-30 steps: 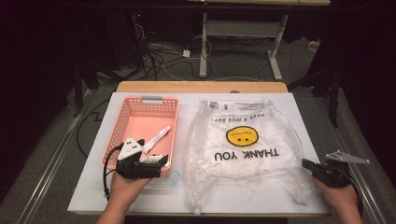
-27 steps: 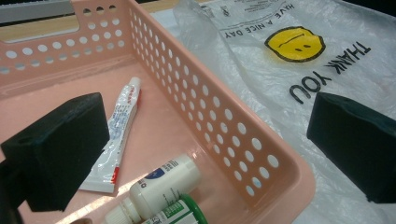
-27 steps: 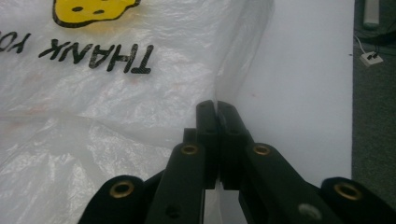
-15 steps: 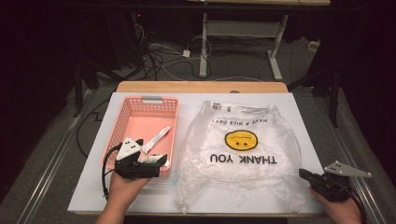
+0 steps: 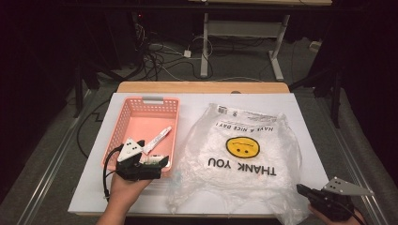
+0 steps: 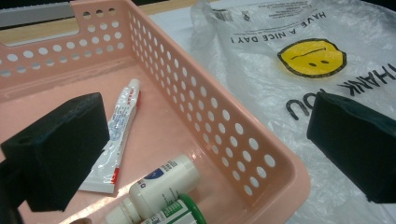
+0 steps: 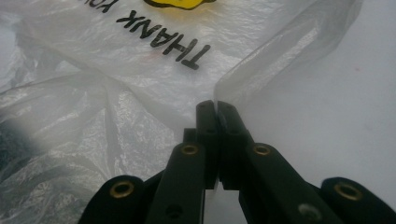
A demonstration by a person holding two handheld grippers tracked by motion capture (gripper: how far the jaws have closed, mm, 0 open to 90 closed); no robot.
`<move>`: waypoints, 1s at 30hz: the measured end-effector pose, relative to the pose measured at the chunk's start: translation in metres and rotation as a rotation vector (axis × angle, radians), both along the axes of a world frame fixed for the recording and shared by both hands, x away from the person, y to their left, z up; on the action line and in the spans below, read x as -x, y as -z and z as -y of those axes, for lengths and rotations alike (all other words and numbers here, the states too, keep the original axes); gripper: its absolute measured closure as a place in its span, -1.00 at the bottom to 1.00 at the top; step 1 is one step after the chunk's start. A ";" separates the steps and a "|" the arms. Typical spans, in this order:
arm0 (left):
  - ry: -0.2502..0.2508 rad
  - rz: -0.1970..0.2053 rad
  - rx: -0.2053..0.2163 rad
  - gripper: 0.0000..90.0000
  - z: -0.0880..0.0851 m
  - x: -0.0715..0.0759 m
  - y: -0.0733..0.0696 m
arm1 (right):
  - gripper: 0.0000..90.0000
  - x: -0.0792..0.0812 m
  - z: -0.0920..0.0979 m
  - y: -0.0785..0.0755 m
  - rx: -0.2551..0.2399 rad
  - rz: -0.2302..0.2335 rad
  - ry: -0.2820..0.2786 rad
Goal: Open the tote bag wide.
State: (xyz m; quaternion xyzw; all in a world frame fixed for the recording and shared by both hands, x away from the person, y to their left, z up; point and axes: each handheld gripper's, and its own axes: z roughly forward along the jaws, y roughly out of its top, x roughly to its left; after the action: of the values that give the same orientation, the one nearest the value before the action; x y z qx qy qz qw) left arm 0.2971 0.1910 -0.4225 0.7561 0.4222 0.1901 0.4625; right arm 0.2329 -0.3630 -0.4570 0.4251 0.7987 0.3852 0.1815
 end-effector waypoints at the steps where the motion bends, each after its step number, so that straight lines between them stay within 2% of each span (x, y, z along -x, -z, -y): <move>1: -0.001 0.000 0.000 -1.00 0.000 0.000 0.000 | 1.00 0.003 -0.001 0.000 -0.005 -0.011 -0.003; 2: 0.000 0.001 0.000 -1.00 0.000 0.000 0.000 | 1.00 0.005 -0.002 0.000 -0.001 -0.008 -0.020; 4: 0.000 0.000 -0.002 -1.00 0.000 0.000 0.000 | 0.87 0.010 -0.002 0.000 -0.009 -0.017 -0.013; 7: 0.003 -0.002 -0.008 -1.00 0.002 0.000 0.000 | 0.70 0.012 0.002 -0.007 -0.044 0.012 0.008; 10: 0.009 -0.009 -0.010 -1.00 0.002 -0.001 -0.001 | 0.64 0.011 0.007 -0.011 -0.071 0.039 0.019; 11: 0.008 -0.011 -0.014 -1.00 0.002 -0.001 0.000 | 0.58 0.010 0.010 -0.015 -0.084 0.057 0.031; 14: 0.008 -0.014 -0.023 -1.00 0.003 -0.002 0.000 | 0.51 0.006 0.014 -0.019 -0.099 0.067 0.051; 15: 0.013 -0.014 -0.024 -1.00 0.003 -0.002 0.000 | 0.45 0.002 0.018 -0.024 -0.107 0.096 0.066; 17: 0.012 -0.005 -0.034 -1.00 0.005 -0.001 0.000 | 0.41 -0.002 0.019 -0.027 -0.109 0.106 0.076; 18: 0.016 -0.001 -0.038 -1.00 0.005 -0.001 0.000 | 0.34 -0.011 0.022 -0.032 -0.119 0.115 0.097; 19: 0.019 0.002 -0.039 -1.00 0.006 0.000 0.000 | 0.30 -0.019 0.023 -0.033 -0.121 0.125 0.095; 20: 0.019 0.001 -0.045 -1.00 0.007 0.000 0.000 | 0.30 -0.019 0.023 -0.033 -0.121 0.125 0.095; 21: 0.021 -0.003 -0.046 -1.00 0.007 -0.001 0.000 | 0.25 -0.025 0.024 -0.034 -0.119 0.125 0.105; 22: 0.023 -0.007 -0.042 -1.00 0.007 -0.001 0.000 | 0.18 -0.041 0.025 -0.034 -0.106 0.127 0.112; 23: 0.019 -0.012 -0.038 -1.00 0.007 -0.001 0.000 | 0.18 -0.041 0.025 -0.034 -0.106 0.127 0.112; 24: 0.021 -0.017 -0.033 -1.00 0.006 -0.001 0.000 | 0.10 -0.059 0.027 -0.033 -0.104 0.124 0.126; 25: 0.025 -0.019 -0.028 -1.00 0.006 -0.001 0.000 | 0.10 -0.059 0.027 -0.033 -0.104 0.124 0.126; 26: 0.026 -0.021 -0.028 -1.00 0.006 0.000 0.000 | 0.07 -0.067 0.027 -0.033 -0.096 0.122 0.136; 27: 0.026 -0.023 -0.025 -1.00 0.006 0.000 -0.001 | 0.00 -0.085 0.028 -0.031 -0.088 0.113 0.156; 28: 0.029 -0.025 -0.019 -1.00 0.006 0.000 -0.001 | 0.00 -0.085 0.028 -0.031 -0.088 0.113 0.156; 29: 0.032 -0.029 -0.017 -1.00 0.005 0.000 0.000 | -0.03 -0.094 0.029 -0.030 -0.084 0.114 0.161; 30: 0.030 -0.029 -0.015 -1.00 0.005 0.000 0.000 | -0.11 -0.111 0.030 -0.027 -0.089 0.099 0.180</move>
State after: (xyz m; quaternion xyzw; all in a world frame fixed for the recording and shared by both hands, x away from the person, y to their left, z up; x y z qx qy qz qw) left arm 0.2973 0.1859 -0.4222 0.7686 0.4159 0.1754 0.4533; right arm 0.3443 -0.3926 -0.4298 0.4832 0.7295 0.4230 0.2353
